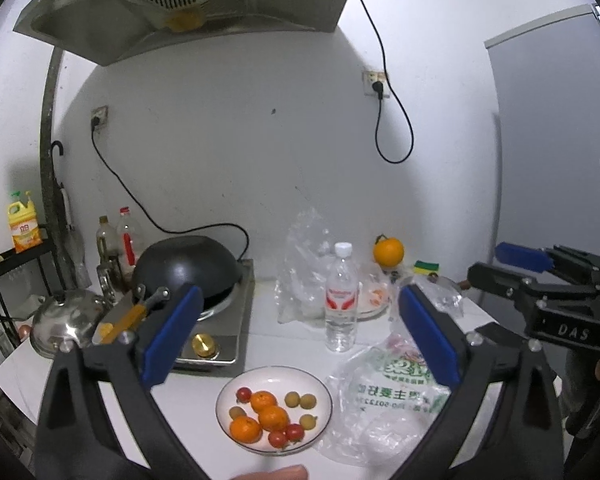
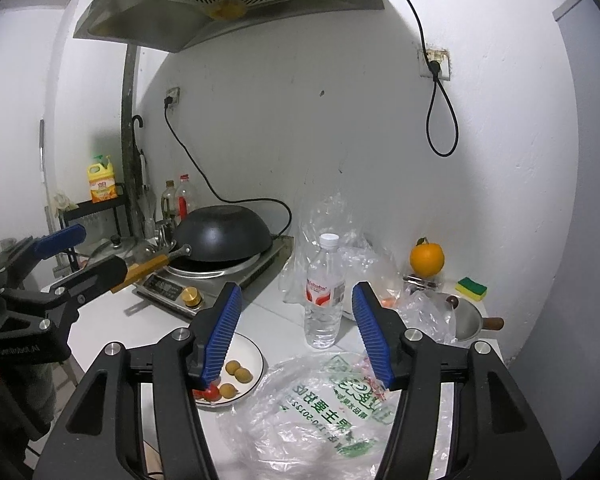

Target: Organize fruits

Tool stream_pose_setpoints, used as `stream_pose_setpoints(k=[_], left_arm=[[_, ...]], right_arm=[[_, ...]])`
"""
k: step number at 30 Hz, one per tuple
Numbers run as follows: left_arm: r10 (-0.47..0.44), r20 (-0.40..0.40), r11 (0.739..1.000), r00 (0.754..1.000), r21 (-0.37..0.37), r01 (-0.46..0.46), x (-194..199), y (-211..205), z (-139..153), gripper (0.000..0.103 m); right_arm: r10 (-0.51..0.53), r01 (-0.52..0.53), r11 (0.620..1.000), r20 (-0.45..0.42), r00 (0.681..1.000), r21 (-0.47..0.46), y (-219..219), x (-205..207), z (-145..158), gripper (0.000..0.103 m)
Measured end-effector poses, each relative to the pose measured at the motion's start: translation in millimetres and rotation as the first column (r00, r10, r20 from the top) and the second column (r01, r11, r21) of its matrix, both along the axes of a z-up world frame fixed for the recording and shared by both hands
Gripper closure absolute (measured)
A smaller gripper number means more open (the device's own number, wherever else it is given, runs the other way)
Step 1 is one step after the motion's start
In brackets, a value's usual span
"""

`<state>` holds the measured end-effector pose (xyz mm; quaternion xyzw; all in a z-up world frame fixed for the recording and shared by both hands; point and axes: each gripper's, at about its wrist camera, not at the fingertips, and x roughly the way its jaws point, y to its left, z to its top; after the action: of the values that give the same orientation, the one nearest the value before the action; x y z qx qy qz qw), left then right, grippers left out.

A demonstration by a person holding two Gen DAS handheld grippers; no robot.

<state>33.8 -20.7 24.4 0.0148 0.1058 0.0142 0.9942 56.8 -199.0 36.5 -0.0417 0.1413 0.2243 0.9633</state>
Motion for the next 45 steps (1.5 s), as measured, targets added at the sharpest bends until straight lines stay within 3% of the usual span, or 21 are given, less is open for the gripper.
stream_pose_setpoints(k=[16,45], left_arm=[[0.017,0.044,0.999,0.999,0.030,-0.019,-1,-12,-2,0.003],[-0.011,0.058,1.000,0.998,0.010,0.011,3,-7,-1,0.003]], right_arm=[[-0.004,0.004,1.000,-0.008,1.000,0.007,-4,2,-4,0.042],[-0.014,0.014,1.000,-0.016,1.000,0.010,-5,7,-8,0.042]])
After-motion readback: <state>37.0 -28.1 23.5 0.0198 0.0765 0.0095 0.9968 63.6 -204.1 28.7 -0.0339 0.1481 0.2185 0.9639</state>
